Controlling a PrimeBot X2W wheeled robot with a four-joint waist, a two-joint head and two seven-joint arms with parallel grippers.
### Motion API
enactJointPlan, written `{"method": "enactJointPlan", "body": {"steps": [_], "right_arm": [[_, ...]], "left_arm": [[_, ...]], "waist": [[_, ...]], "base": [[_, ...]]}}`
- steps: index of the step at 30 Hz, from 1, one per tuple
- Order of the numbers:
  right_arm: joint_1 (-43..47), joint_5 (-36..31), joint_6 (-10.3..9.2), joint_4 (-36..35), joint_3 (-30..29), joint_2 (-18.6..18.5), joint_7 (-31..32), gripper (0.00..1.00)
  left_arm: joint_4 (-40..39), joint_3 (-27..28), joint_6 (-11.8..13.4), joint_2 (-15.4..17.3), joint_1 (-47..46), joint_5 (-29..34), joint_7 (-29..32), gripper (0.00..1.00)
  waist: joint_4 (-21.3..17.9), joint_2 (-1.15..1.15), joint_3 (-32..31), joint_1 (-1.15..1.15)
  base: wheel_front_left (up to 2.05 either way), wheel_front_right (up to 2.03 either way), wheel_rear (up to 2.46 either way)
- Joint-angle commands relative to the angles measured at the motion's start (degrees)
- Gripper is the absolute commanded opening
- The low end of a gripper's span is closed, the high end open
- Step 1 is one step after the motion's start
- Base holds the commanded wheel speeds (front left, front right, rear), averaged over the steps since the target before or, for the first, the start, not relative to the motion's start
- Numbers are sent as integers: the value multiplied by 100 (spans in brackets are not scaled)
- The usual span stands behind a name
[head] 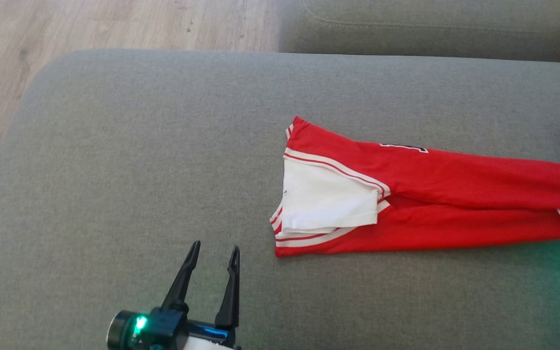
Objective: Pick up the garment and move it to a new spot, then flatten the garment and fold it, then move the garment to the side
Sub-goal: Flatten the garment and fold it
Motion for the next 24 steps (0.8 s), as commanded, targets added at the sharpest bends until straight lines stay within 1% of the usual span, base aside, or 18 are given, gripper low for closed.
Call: {"method": "enactJointPlan", "body": {"steps": [1, 8, 13, 17, 18, 24], "right_arm": [[-80, 23, -5, -411, 94, -151, 3, 0], [-283, -48, -5, -1520, 525, 240, 242, 0], [-440, -216, -5, -2168, 1153, 652, 519, 0], [-549, -250, -5, -2492, 1725, 954, 753, 0], [-549, -250, -5, -2492, 1725, 954, 753, 0], [-660, -215, -5, -2639, 2474, 1189, 1013, 0]], "left_arm": [[-141, 267, -51, -33, -76, 88, -56, 100], [-52, 306, -161, -92, -66, 125, -56, 100], [-7, 321, -220, -108, -55, 138, -56, 100], [27, 291, -278, -121, -57, 148, -56, 100], [27, 291, -278, -121, -57, 148, -56, 100], [1, 292, -327, -187, -121, 166, -56, 100]], "waist": [[-32, 0, -23, 0], [-13, 0, -104, 0], [132, 0, -187, 0], [302, 0, -197, 0], [302, 0, -197, 0], [580, 0, -98, 0]], "base": [[0, 0, 0], [0, 0, 0], [0, 0, 0], [0, 0, 0], [0, 0, 0], [0, 0, 0]]}}
